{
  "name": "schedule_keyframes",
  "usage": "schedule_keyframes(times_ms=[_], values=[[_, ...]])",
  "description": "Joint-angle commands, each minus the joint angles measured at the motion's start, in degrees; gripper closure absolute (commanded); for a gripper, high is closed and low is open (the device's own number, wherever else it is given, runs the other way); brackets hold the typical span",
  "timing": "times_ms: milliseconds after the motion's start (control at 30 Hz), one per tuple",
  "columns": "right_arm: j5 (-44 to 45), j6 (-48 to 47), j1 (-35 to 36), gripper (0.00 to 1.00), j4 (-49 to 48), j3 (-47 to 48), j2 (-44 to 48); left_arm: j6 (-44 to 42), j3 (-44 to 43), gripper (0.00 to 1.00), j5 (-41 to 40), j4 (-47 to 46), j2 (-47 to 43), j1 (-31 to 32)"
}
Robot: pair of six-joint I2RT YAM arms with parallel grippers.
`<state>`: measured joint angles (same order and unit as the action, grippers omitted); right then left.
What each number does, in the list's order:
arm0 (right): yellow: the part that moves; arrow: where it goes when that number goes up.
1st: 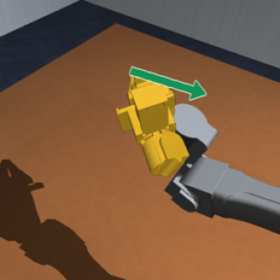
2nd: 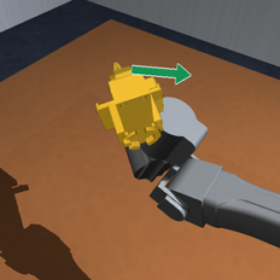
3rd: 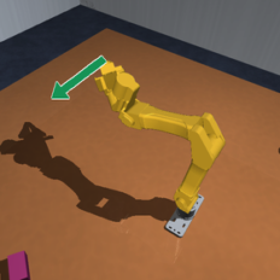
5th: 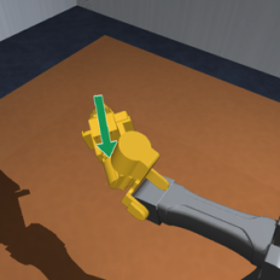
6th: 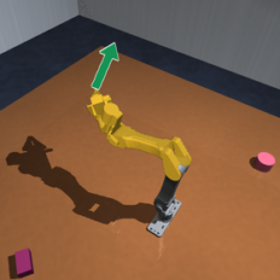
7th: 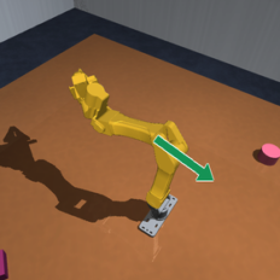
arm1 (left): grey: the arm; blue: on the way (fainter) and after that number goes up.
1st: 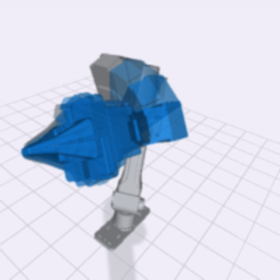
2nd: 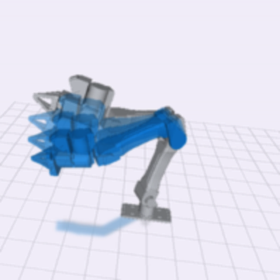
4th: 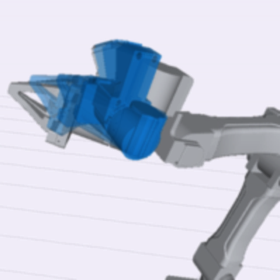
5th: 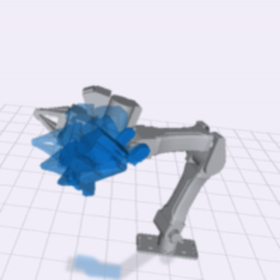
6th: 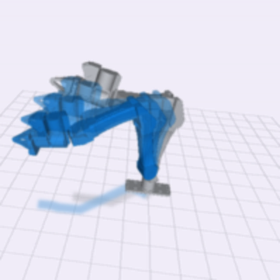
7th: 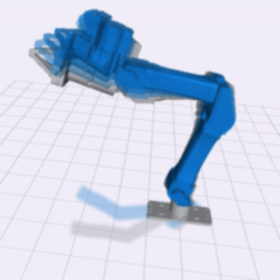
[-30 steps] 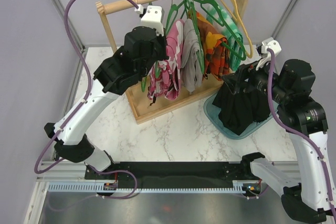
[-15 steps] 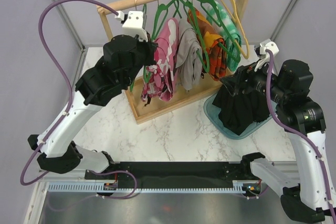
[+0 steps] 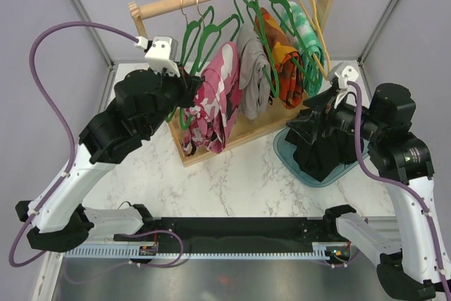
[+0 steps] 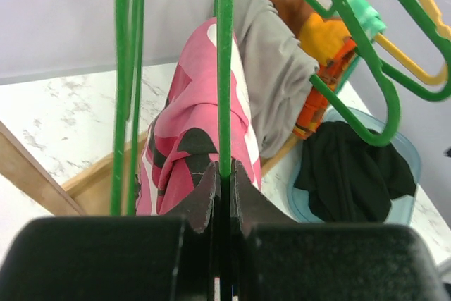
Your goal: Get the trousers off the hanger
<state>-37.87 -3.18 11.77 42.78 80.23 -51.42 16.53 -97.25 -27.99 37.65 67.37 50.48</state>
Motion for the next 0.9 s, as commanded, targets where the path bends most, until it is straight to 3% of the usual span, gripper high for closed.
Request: schedule_keyframes(times_ms=[0,100,267,367,500,600,633,767,867], values=[[-14.23,-5.78,-0.17,0.11,-2.18,-2.61,0.35,4.46,0.39,0.98,4.16,-10.58,-5.05,-0.03],[-20.57,-7.71,-0.08,0.12,-3.93,-5.34,0.35,6.39,2.68,0.98,5.31,-10.4,-7.51,-0.03],[-21.73,-9.91,1.85,0.13,-4.64,-6.93,-2.1,10.43,6.37,0.98,6.63,-10.4,-11.47,-0.03],[-14.81,-14.04,9.21,0.13,-1.66,-6.4,-4.38,12.29,8.13,0.98,7.16,-10.4,-12.53,0.06],[2.48,-17.56,27.81,0.14,-0.33,-7.01,-6.5,15.11,9.89,0.98,7.16,-10.67,-13.93,-0.03],[10.59,-17.56,37.84,0.15,-3.56,-7.54,-7.99,17.38,11.73,0.98,6.46,-11.1,-14.64,-0.03],[16.8,-16.95,39.89,0.15,-4.89,-7.63,-8.78,17.83,12.6,0.98,5.85,-11.19,-14.99,-0.03],[27.92,-14.93,46.4,0.16,-14.55,-9.11,-10.02,19.94,14.54,0.98,4.44,-11.89,-16.04,-0.03],[33.02,-9.95,49.83,0.05,-22.81,-10.35,-10.98,20.9,15.69,0.98,3.38,-13.12,-16.84,-0.03]])
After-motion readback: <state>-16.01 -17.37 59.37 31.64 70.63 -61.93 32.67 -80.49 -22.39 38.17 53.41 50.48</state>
